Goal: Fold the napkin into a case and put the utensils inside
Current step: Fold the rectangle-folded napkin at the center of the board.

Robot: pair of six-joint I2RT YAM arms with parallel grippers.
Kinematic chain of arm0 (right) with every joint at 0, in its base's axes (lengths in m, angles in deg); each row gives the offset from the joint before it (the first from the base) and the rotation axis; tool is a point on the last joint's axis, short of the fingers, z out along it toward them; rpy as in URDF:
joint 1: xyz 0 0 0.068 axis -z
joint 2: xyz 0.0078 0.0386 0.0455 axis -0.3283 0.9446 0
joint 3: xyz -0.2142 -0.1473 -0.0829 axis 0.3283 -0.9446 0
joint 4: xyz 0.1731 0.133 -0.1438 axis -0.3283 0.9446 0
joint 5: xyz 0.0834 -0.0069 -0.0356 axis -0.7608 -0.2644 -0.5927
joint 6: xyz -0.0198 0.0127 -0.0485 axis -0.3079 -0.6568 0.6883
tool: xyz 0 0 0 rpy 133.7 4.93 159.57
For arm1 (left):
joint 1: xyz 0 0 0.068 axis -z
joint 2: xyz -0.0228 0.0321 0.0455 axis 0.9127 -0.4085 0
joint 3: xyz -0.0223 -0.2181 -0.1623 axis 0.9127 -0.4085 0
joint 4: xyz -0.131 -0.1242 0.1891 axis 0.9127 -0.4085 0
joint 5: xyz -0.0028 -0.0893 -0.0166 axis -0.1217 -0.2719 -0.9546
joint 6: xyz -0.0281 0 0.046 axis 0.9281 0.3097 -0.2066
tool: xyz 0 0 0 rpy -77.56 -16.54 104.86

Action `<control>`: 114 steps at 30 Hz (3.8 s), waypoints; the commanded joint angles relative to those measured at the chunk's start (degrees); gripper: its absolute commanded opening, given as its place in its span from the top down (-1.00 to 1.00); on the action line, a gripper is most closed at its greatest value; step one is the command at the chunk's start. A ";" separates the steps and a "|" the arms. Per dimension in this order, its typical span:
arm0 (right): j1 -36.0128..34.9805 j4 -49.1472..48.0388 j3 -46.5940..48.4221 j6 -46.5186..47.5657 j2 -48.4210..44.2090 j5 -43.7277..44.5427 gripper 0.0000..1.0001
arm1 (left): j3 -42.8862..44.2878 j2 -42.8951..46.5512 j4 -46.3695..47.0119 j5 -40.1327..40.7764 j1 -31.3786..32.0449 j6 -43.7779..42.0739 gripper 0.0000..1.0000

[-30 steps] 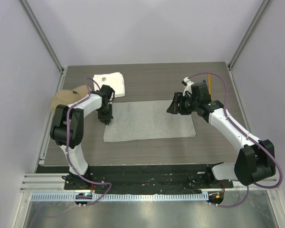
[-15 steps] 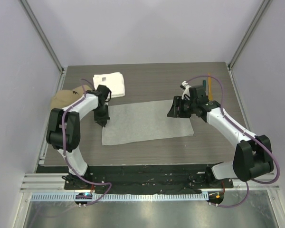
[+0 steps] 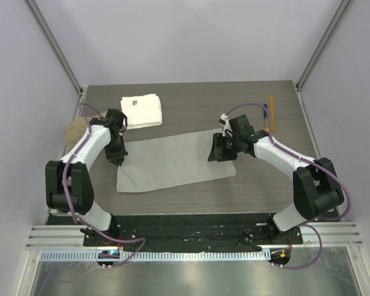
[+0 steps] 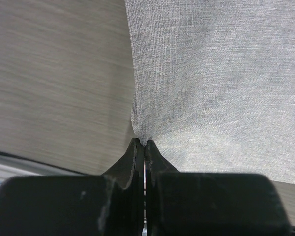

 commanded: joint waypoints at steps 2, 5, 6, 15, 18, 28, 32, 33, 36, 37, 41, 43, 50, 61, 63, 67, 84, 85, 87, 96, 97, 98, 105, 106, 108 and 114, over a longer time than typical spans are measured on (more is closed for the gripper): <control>-0.40 -0.50 3.84 -2.34 1.04 5.47 -0.06 | 4.76 5.64 -4.47 9.39 -0.39 -0.71 1.00; 0.47 0.82 4.90 -1.81 3.05 8.47 0.00 | 5.73 5.99 -5.70 11.53 -0.31 -1.15 1.00; 0.57 0.99 5.68 -1.03 3.76 7.95 0.05 | 5.64 6.08 -5.70 10.83 -0.39 -1.50 1.00; -0.75 -5.94 -0.62 -3.38 6.94 3.11 0.70 | 11.78 6.26 -5.96 3.19 0.04 -1.59 0.99; -0.93 -8.49 -4.58 -5.15 6.41 3.72 0.75 | 14.77 5.90 -6.14 1.16 3.10 -0.02 0.99; -3.74 -15.70 -13.11 -12.61 4.13 -0.22 0.86 | 28.66 -5.76 -7.81 4.94 24.89 11.06 1.00; -2.25 -13.87 -12.16 -13.06 0.10 1.61 0.86 | 34.45 -12.89 -7.19 4.58 30.71 15.63 1.00; -1.81 -13.07 -11.89 -12.36 -0.45 2.05 0.86 | 35.60 -14.21 -7.11 4.67 31.68 16.94 1.00; 0.30 -10.17 -11.18 -11.22 -2.20 2.14 0.85 | 39.65 -19.14 -6.15 3.80 34.49 18.97 1.00; 0.91 -10.08 -11.45 -11.04 -2.47 1.79 0.85 | 40.53 -20.45 -5.70 3.71 35.20 19.15 1.00; 2.94 -10.69 -12.32 -10.16 -1.77 1.26 0.87 | 46.76 -27.21 -6.05 1.78 37.83 19.59 1.00; 3.12 -12.00 -12.41 -9.81 -0.20 1.44 0.88 | 48.00 -28.63 -5.61 0.37 38.54 20.47 1.00; 3.03 -15.70 -12.85 -10.86 4.38 -1.20 0.94 | 52.40 -34.70 -4.65 -2.27 40.30 22.31 1.00; 3.03 -16.32 -13.56 -10.86 5.97 -1.02 0.95 | 54.76 -39.79 -2.36 -6.92 41.27 23.98 0.99; 3.03 -16.14 -13.38 -10.95 5.97 -0.85 0.95 | 55.56 -40.50 -2.36 -7.54 41.36 24.07 0.99; 3.03 -16.23 -13.38 -11.04 6.49 -1.02 0.95 | 57.23 -41.99 -2.62 -8.07 41.53 24.16 0.99; 3.03 -16.23 -13.82 -11.04 6.76 -1.20 0.97 | 59.69 -45.07 -1.83 -8.95 41.71 24.16 1.00; 3.03 -16.32 -13.82 -11.04 6.76 -1.20 0.98 | 59.87 -45.25 -1.74 -8.95 41.71 24.16 0.99; 3.03 -16.41 -13.82 -11.04 6.84 -1.29 0.98 | 60.57 -45.86 -2.00 -8.95 41.79 24.16 1.00; 3.12 -16.67 -14.08 -10.95 7.02 -1.28 0.98 | 59.78 -44.99 -1.57 -8.60 41.71 24.07 1.00; 3.03 -16.67 -14.09 -10.95 7.19 -1.37 0.98 | 60.04 -45.42 -1.57 -8.77 41.79 24.07 1.00; 3.03 -16.67 -14.09 -11.04 7.28 -1.29 0.98 | 60.22 -45.51 -1.48 -8.95 41.71 24.07 0.99; 3.03 -16.58 -13.91 -11.39 6.76 -1.46 0.98 | 60.92 -47.18 -1.39 -10.88 41.79 23.90 1.00; 3.03 -16.58 -13.91 -11.39 6.84 -1.37 0.98 | 60.92 -47.36 -1.31 -10.97 41.79 23.81 0.99; 3.03 -16.41 -13.82 -11.39 6.76 -1.55 0.98 | 60.84 -47.53 -1.13 -11.15 41.88 23.81 1.00; 3.03 -16.23 -14.00 -11.39 6.05 -1.20 0.98 | 60.58 -47.80 -1.22 -10.44 41.79 23.11 1.00</control>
